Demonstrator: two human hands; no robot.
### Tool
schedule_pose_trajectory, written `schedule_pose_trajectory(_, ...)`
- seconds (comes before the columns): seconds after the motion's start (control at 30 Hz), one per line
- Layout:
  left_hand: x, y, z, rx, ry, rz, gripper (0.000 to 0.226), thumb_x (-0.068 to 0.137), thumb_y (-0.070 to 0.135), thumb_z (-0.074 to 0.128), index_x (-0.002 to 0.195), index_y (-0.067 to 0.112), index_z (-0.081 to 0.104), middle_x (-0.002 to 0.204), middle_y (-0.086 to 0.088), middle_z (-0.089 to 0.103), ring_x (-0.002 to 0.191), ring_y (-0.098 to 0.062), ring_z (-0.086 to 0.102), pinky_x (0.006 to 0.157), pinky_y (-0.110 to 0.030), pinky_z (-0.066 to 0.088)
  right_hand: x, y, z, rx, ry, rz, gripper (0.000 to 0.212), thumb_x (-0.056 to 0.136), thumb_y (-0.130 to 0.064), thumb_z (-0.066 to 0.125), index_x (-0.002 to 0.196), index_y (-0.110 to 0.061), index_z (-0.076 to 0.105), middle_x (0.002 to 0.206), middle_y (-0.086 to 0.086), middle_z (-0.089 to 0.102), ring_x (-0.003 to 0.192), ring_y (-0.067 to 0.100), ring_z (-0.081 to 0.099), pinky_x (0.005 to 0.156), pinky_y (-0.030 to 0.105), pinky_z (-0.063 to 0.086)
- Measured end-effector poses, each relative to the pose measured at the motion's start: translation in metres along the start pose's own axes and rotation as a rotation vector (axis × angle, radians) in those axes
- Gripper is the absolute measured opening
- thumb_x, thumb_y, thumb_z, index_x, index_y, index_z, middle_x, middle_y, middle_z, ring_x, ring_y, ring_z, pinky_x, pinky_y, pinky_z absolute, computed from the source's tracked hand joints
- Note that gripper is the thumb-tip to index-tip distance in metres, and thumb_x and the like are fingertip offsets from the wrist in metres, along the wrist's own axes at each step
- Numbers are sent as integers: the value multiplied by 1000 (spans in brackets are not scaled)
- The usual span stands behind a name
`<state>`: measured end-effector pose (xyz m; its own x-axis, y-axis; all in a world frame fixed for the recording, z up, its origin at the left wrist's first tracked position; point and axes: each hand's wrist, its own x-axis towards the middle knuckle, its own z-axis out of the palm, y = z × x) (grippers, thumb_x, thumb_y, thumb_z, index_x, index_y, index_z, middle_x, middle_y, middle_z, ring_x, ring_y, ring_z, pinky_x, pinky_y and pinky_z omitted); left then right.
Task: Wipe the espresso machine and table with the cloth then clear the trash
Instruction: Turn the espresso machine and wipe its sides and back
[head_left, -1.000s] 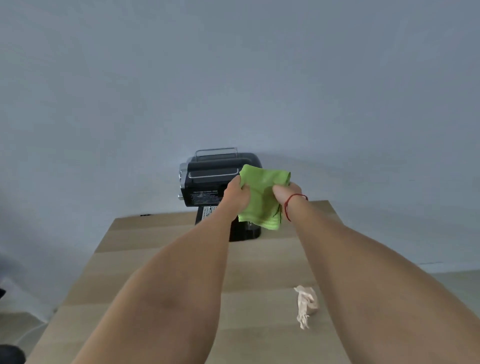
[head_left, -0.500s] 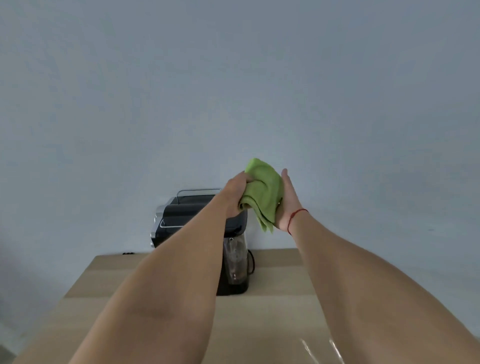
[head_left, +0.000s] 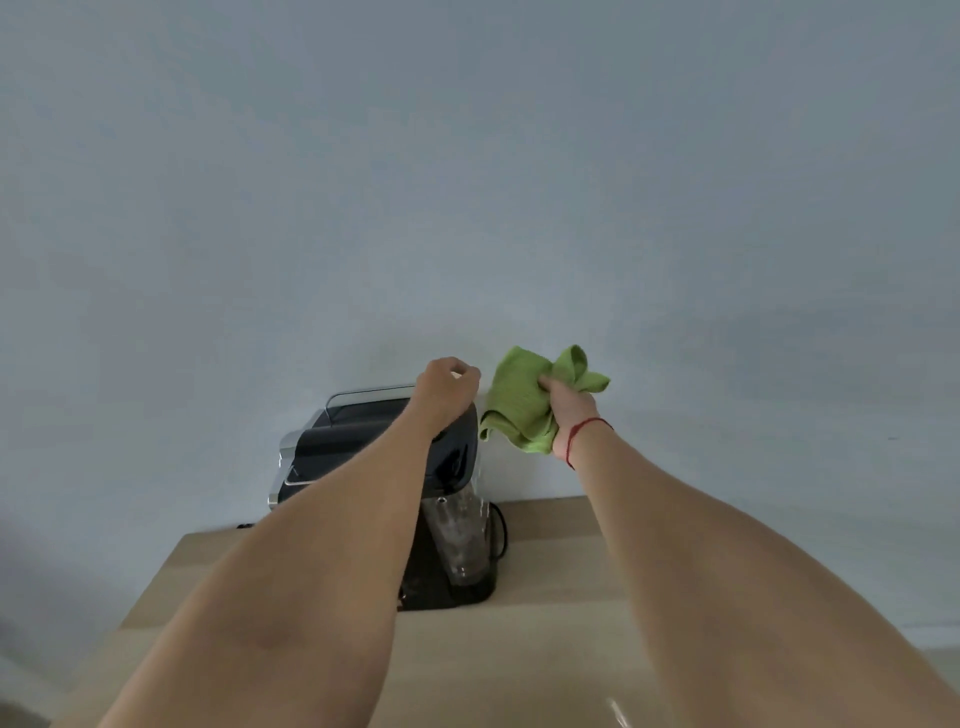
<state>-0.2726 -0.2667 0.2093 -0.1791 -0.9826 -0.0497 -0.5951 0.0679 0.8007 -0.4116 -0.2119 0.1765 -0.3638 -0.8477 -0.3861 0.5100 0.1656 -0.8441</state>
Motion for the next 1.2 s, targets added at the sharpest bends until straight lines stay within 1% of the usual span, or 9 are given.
schedule_pose_trajectory(0.1,6,-34,5,267,75,38,34,93,36,47,121,19,58,122,-4,60,113,-26,55,98,-41,45,8,29,-3,-151,100,-53,26,93,-22,52,118,-13,55,113,10,64,105,28,60,98,39,46)
schedule_pose_trajectory(0.23,11,-70,18,555,89,36,46,98,34,37,140,15,46,141,-10,48,134,-28,38,113,-47,27,18,66,4,-190,129,28,40,93,-30,49,126,-8,52,86,3,56,80,22,54,86,35,44)
schedule_pose_trajectory(0.4,25,-82,22,675,153,49,42,101,28,26,135,17,49,132,-13,52,125,-31,47,112,-46,25,15,97,40,93,-110,260,87,83,-78,24,143,-17,38,145,10,42,132,29,40,112,48,25)
schedule_pose_trajectory(0.53,24,-82,35,816,251,45,41,100,27,26,133,15,47,131,-12,53,125,-30,46,114,-47,24,38,122,35,317,61,278,81,81,-82,18,105,-18,63,111,12,66,103,27,59,107,47,38)
schedule_pose_trajectory(0.67,29,-81,40,835,284,42,40,99,26,27,131,12,48,131,-14,53,125,-32,46,114,-48,24,77,155,43,150,23,206,64,76,-65,46,109,-14,68,111,18,68,101,34,65,98,53,48)
schedule_pose_trajectory(0.77,31,-83,44,825,289,39,41,99,25,28,132,11,47,132,-15,52,126,-33,44,115,-47,21,77,169,48,82,-9,197,75,74,-76,40,115,-18,64,108,9,69,102,30,64,97,55,47)
schedule_pose_trajectory(0.93,31,-85,46,764,314,63,38,98,21,29,126,9,52,126,-14,55,124,-32,45,118,-48,15,71,194,37,142,52,339,53,98,-52,30,121,-13,57,109,8,64,91,26,63,71,39,52)
schedule_pose_trajectory(1.03,32,-85,45,722,333,76,35,98,19,30,122,8,54,122,-13,56,123,-32,45,118,-49,12,76,197,43,149,97,328,48,98,-49,31,115,-14,60,111,10,67,89,25,65,75,43,54)
schedule_pose_trajectory(1.2,34,-87,45,706,368,79,33,96,17,30,109,7,59,109,-13,61,113,-32,50,117,-50,14,116,152,61,48,-27,217,121,40,-98,42,134,-22,52,125,8,63,112,30,60,103,48,43)
